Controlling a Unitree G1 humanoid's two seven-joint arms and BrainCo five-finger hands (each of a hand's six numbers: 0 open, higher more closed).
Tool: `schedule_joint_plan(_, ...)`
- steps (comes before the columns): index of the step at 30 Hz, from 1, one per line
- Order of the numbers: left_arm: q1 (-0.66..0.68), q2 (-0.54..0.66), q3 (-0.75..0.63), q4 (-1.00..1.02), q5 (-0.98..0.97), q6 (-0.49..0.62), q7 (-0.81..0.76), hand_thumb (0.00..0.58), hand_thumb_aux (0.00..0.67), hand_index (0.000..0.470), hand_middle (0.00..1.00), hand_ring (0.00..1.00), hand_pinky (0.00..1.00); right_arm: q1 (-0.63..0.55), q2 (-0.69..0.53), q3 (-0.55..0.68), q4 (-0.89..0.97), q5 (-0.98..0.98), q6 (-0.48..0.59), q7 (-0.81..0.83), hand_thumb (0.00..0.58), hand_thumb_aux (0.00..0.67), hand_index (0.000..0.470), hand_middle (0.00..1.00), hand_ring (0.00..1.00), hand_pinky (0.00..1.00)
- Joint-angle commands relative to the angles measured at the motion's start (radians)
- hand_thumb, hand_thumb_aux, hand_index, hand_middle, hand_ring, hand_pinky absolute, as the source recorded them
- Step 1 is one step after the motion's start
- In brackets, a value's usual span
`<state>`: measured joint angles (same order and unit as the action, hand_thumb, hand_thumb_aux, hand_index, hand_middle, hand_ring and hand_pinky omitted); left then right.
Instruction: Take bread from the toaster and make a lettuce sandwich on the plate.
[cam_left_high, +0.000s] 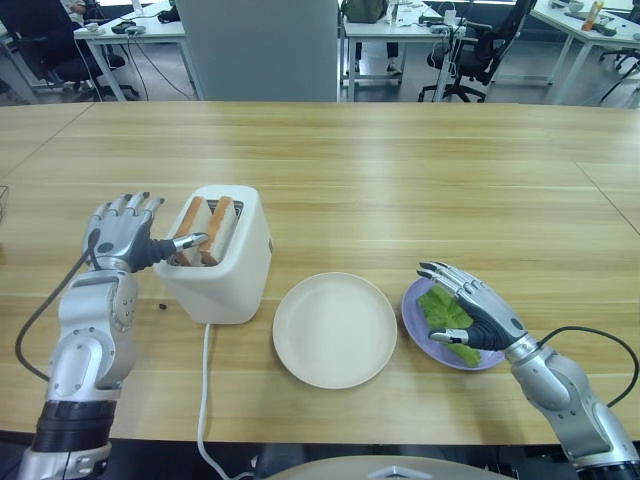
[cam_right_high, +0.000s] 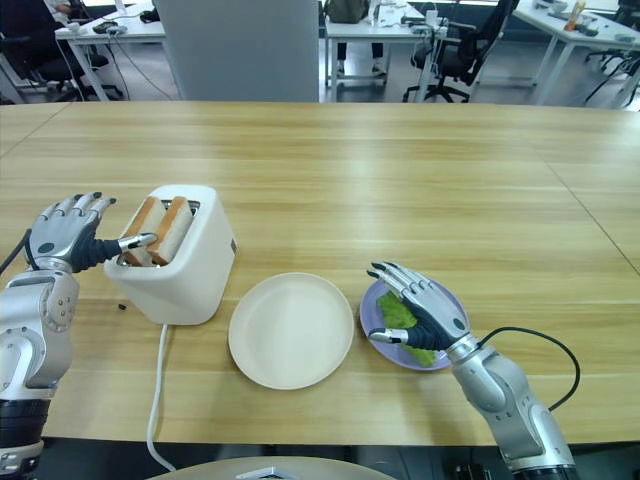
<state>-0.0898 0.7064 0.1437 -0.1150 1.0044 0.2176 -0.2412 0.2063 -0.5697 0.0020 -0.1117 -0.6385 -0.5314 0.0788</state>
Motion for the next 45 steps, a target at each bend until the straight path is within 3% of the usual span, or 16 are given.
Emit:
schedule_joint_plan(1,-0.006,0.006,-0.044,0.066,-0.005,0.014,0.011,0.0,0.0,0.0,0.0,0.0,0.0,-0.003,-0.056,0.01,0.075,-0.069,0.036,0.005,0.0,0.0,0.0,0.0,0.0,0.0)
schedule_joint_plan(5,-0.018,0.002,-0.057,0.084,-0.027,0.027,0.02,0.04,0.024,0.016,0.0,0.0,0.0,-0.028,-0.109,0.035,0.15,-0.14,0.076,-0.005,0.0,0.0,0.0,0.0,0.0,0.0)
schedule_joint_plan(7,-0.026,-0.006,-0.063,0.081,-0.049,0.025,0.025,0.261,0.173,0.119,0.0,0.0,0.0,-0.037,-0.125,0.047,0.174,-0.161,0.094,-0.007,0.0,0.0,0.0,0.0,0.0,0.0)
schedule_joint_plan(8,-0.03,-0.011,-0.065,0.076,-0.063,0.025,0.028,0.261,0.173,0.119,0.0,0.0,0.0,-0.041,-0.13,0.052,0.185,-0.165,0.103,-0.008,0.0,0.0,0.0,0.0,0.0,0.0)
schedule_joint_plan(9,-0.034,-0.021,-0.064,0.07,-0.086,0.023,0.03,0.41,0.307,0.211,0.0,0.0,0.0,-0.045,-0.136,0.059,0.197,-0.175,0.114,-0.009,0.0,0.0,0.0,0.0,0.0,0.0)
schedule_joint_plan(10,-0.038,-0.037,-0.061,0.064,-0.12,0.02,0.027,0.436,0.336,0.231,0.0,0.0,0.0,-0.049,-0.142,0.066,0.208,-0.184,0.126,-0.009,0.0,0.0,0.0,0.0,0.0,0.0)
schedule_joint_plan(22,-0.046,-0.101,-0.054,0.01,-0.268,-0.008,0.083,0.487,0.402,0.276,0.0,0.0,0.0,-0.074,-0.173,0.118,0.252,-0.224,0.198,-0.024,0.0,0.0,0.0,0.0,0.0,0.0)
schedule_joint_plan(23,-0.046,-0.103,-0.056,0.01,-0.274,-0.012,0.092,0.556,0.533,0.366,0.0,0.0,0.0,-0.079,-0.176,0.125,0.256,-0.231,0.203,-0.026,0.0,0.0,0.0,0.0,0.0,0.0)
schedule_joint_plan(25,-0.047,-0.108,-0.054,0.005,-0.288,-0.016,0.107,0.58,0.67,0.46,0.0,0.0,0.0,-0.093,-0.183,0.143,0.267,-0.256,0.223,-0.033,0.0,0.0,0.0,0.0,0.0,0.0)
schedule_joint_plan(31,-0.059,-0.116,-0.044,-0.012,-0.32,-0.026,0.148,0.58,0.67,0.46,0.0,0.0,0.0,-0.154,-0.203,0.222,0.346,-0.376,0.278,-0.099,0.0,0.0,0.0,0.0,0.0,0.0)
schedule_joint_plan(32,-0.061,-0.115,-0.04,-0.021,-0.323,-0.028,0.154,0.58,0.67,0.46,0.72,0.72,0.72,-0.165,-0.206,0.237,0.363,-0.39,0.285,-0.109,0.148,0.092,0.063,0.0,0.0,0.0)
schedule_joint_plan(33,-0.064,-0.114,-0.033,-0.031,-0.326,-0.032,0.165,0.58,0.67,0.46,0.8,0.8,0.8,-0.175,-0.208,0.252,0.379,-0.406,0.293,-0.112,0.31,0.213,0.146,0.0,0.0,0.0)
schedule_joint_plan(34,-0.066,-0.111,-0.028,-0.042,-0.329,-0.034,0.173,0.58,0.67,0.46,0.8,0.8,0.8,-0.184,-0.21,0.267,0.393,-0.418,0.298,-0.117,0.31,0.213,0.146,0.0,0.0,0.0)
schedule_joint_plan(35,-0.069,-0.108,-0.022,-0.053,-0.329,-0.037,0.183,0.58,0.67,0.46,1.0,1.0,1.0,-0.19,-0.21,0.278,0.405,-0.422,0.3,-0.125,0.456,0.36,0.247,0.0,0.0,0.0)
schedule_joint_plan(37,-0.074,-0.103,-0.008,-0.08,-0.329,-0.05,0.205,0.58,0.67,0.46,1.0,1.0,1.0,-0.201,-0.209,0.295,0.425,-0.426,0.303,-0.142,0.58,0.652,0.447,0.0,0.0,0.0)
schedule_joint_plan(45,-0.096,-0.088,0.047,-0.315,-0.278,-0.137,0.302,0.58,0.67,0.46,1.0,1.0,1.0,-0.209,-0.2,0.286,0.39,-0.358,0.277,-0.222,0.58,0.67,0.46,0.0,0.0,0.0)
